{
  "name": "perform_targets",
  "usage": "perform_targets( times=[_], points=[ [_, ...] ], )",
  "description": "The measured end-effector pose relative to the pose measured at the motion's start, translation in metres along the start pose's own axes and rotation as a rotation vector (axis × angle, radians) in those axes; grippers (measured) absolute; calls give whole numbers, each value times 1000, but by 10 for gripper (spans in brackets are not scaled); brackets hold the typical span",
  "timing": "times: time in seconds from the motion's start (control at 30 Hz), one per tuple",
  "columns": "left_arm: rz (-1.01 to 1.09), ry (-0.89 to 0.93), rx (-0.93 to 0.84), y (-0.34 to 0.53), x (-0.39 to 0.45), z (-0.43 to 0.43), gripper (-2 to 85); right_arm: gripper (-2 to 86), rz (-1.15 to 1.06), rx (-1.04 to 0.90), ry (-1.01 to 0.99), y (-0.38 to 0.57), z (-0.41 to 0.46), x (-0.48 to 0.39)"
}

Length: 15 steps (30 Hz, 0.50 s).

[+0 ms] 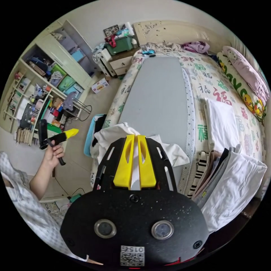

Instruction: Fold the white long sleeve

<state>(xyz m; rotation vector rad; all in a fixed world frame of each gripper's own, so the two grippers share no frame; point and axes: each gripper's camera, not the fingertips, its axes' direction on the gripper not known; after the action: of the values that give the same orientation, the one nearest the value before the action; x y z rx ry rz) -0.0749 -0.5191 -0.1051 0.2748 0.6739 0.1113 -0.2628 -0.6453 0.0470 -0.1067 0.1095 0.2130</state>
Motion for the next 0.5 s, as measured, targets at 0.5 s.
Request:
perform_targets(
  times=[0.5],
  points=[
    [-68,-196,-228,49,-25,59,134,170,-366,-191,-189,-76,89,15]
  ],
)
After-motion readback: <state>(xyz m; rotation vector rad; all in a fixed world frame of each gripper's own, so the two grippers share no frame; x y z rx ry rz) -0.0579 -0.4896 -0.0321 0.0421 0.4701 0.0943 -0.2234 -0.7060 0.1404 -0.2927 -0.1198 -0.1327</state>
